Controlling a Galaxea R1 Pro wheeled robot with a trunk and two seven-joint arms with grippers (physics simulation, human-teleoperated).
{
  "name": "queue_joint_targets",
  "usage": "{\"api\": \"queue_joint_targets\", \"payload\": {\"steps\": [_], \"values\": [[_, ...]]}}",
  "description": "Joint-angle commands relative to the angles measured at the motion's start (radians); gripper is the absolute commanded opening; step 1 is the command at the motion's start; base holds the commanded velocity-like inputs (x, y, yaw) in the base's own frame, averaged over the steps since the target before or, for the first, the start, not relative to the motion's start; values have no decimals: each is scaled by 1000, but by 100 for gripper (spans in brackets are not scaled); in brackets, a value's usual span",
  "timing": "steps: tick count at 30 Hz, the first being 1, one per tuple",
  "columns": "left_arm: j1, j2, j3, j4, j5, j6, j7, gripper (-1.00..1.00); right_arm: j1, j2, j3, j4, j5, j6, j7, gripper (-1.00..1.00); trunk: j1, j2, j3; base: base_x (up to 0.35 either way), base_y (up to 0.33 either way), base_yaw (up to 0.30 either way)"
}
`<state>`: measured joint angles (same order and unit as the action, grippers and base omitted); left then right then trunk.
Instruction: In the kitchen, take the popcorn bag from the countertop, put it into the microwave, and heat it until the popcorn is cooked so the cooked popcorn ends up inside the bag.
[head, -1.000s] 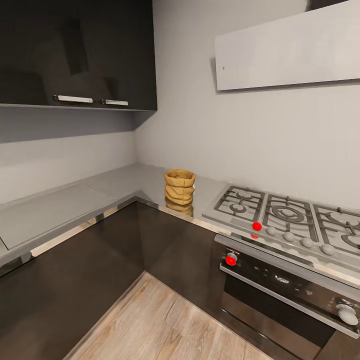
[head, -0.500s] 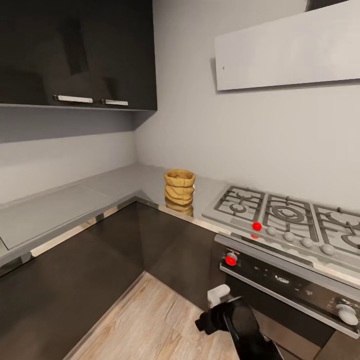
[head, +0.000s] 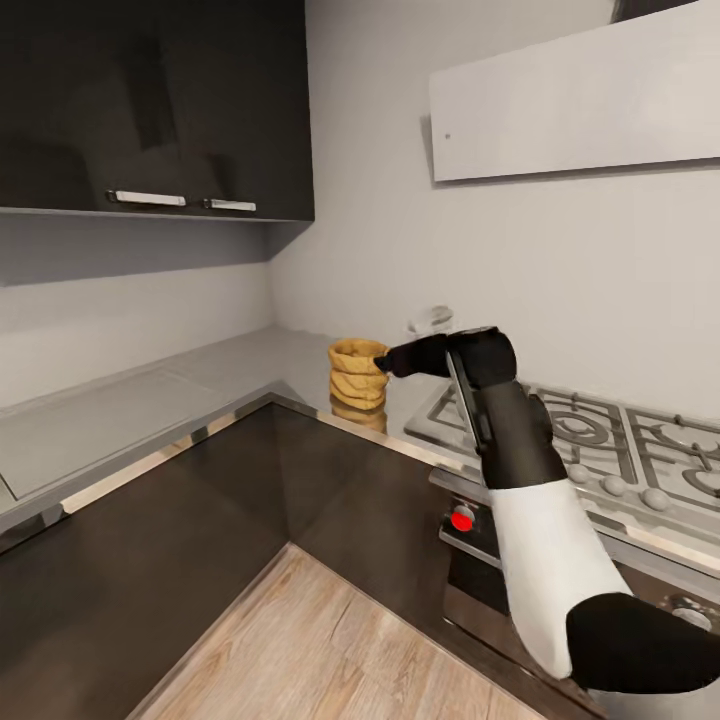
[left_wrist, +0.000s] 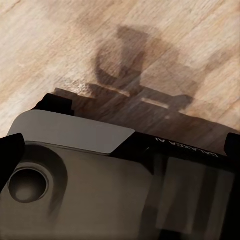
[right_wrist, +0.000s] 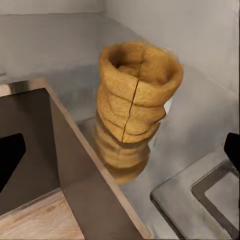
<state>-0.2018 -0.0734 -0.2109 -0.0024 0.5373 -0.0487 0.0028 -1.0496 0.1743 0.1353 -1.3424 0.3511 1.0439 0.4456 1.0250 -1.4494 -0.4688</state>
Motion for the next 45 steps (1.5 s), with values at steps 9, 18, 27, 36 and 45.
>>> {"api": "queue_joint_targets", "payload": {"steps": [9,18,27,36,45], "values": [[-1,0,-7,1,9,-5,0,100,-384,0,-186,550,11,3,-181,100,0,-1,-1,0,0,0],[-1,0,-7,1,9,-8,0,100,-401,0,-271,613,5,3,-453,100,0,-1,-1,0,0,0],[-1,-3,-4,1,12,-7,5,100,-400,0,-274,623,2,3,-454,100,0,-1,-1,0,0,0],[-1,-3,-3,1,13,-7,10,100,-400,0,-275,624,2,3,-453,100,0,-1,-1,0,0,0],[-1,-3,-2,1,13,-5,5,100,-396,0,-281,626,2,3,-453,100,-27,48,21,0,0,0]]}}
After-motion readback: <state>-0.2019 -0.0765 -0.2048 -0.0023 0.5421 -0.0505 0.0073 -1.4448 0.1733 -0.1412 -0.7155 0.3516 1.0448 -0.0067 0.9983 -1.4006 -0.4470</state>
